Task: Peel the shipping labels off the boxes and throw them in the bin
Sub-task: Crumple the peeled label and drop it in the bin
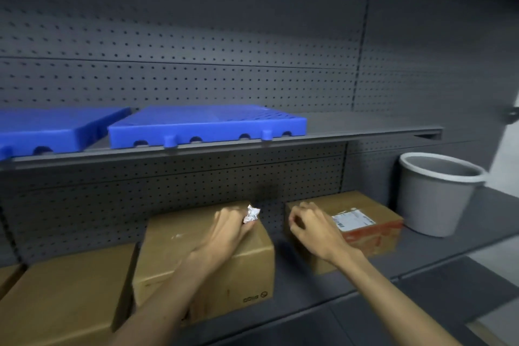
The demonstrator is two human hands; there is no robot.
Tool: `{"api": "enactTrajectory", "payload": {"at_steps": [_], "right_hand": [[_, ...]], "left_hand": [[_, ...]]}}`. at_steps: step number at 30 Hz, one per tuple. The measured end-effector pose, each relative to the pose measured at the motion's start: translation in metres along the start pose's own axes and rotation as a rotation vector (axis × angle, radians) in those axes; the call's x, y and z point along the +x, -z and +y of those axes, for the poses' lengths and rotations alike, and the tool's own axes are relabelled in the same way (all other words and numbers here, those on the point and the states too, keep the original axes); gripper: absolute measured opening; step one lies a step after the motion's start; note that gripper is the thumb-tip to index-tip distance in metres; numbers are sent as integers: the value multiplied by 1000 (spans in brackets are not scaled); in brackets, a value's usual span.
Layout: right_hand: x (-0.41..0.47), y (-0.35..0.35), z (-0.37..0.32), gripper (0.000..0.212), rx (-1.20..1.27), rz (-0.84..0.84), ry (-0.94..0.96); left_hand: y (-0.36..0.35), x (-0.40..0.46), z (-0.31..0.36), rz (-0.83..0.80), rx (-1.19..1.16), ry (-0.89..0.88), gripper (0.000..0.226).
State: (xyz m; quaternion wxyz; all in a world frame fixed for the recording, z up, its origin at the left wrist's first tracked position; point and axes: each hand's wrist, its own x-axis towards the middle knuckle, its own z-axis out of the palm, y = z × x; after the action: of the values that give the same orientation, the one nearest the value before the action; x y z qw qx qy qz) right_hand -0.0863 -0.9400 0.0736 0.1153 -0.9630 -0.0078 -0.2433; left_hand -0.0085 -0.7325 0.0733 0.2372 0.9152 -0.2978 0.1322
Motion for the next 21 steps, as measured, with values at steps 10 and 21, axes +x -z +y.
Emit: {"api": "enactTrajectory", "payload": {"at_steps": [10,21], "right_hand": [[-39,92,130,9,-152,127,-133],[-95,170,277,12,-222,184,-292]], "left_hand": [[-57,60,151,30,-111,-279,38],[-152,126,309,-2,-161,-442,42]]}}
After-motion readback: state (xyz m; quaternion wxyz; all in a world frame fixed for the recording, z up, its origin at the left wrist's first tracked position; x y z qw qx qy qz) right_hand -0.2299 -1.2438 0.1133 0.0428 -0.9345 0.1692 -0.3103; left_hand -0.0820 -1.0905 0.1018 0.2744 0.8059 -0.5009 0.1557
